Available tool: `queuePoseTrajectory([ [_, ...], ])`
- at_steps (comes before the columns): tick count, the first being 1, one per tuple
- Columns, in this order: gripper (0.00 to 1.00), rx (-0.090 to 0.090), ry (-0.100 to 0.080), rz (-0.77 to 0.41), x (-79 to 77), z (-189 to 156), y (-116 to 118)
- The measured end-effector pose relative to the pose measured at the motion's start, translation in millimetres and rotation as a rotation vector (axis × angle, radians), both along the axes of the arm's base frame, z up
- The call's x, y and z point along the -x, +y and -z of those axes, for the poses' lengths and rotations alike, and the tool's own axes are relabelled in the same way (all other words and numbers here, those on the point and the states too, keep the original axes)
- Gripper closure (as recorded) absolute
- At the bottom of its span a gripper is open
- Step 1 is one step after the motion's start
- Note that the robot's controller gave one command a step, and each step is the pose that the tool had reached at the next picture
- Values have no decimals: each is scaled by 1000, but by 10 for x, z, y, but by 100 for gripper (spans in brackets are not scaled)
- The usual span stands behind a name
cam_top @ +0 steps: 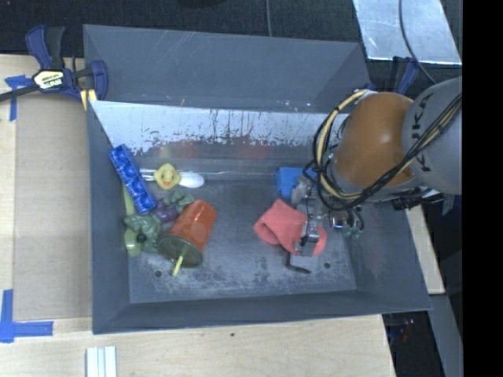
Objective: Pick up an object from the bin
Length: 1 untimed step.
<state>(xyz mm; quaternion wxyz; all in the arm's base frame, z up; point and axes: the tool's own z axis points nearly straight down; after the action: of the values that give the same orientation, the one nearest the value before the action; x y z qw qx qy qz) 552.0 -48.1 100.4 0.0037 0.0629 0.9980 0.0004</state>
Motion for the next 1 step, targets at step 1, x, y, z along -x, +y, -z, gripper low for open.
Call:
queuePoseTrajectory([
  [1,0,1,-6,27,62,290,-43],
])
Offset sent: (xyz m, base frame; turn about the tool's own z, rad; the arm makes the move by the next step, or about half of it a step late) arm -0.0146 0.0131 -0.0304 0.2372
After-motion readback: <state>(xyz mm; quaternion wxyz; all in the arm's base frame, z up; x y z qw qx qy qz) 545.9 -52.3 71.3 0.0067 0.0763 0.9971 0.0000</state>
